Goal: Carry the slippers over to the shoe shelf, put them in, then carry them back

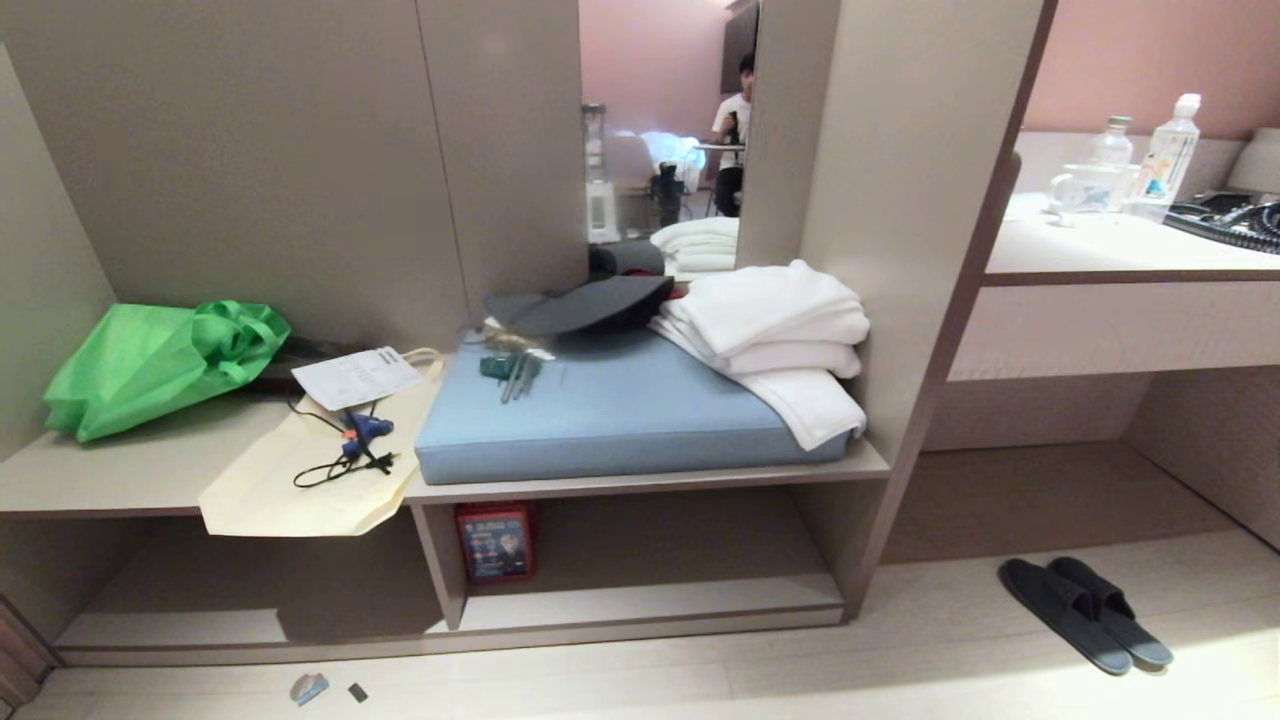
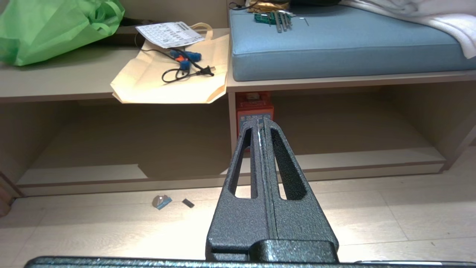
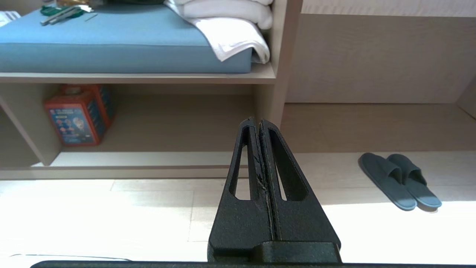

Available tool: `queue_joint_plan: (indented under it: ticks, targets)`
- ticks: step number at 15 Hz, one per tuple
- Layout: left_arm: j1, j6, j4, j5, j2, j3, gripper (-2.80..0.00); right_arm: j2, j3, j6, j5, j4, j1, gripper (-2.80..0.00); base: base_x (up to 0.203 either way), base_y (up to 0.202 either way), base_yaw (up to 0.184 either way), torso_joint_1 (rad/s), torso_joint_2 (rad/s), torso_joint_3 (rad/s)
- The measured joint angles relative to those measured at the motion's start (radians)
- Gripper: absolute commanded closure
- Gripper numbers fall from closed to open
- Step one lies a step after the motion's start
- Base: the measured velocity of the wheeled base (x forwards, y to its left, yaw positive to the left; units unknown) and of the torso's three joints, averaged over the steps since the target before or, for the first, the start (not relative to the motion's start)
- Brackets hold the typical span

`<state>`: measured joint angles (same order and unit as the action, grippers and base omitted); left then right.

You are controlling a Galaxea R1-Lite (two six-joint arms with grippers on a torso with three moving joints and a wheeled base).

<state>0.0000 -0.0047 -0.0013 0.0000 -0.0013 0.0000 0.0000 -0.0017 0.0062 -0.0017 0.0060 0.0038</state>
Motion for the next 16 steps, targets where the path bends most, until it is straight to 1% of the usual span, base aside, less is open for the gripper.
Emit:
queue_joint_plan:
  ticks: [5, 16]
  targets:
    - [0.000, 0.002, 0.000, -0.001, 0.000, 0.000, 0.00, 0.000, 0.000, -0.001, 0.000, 0.000, 0.001, 0.00, 0.000, 0.000, 0.000, 0.000, 0.00, 0.000]
    - [0.000, 0.000, 0.000, 0.000, 0.000, 0.000, 0.00, 0.000, 0.000, -0.001, 0.000, 0.001, 0.000, 0.00, -0.191, 0.000, 0.001, 0.002, 0.00, 0.003]
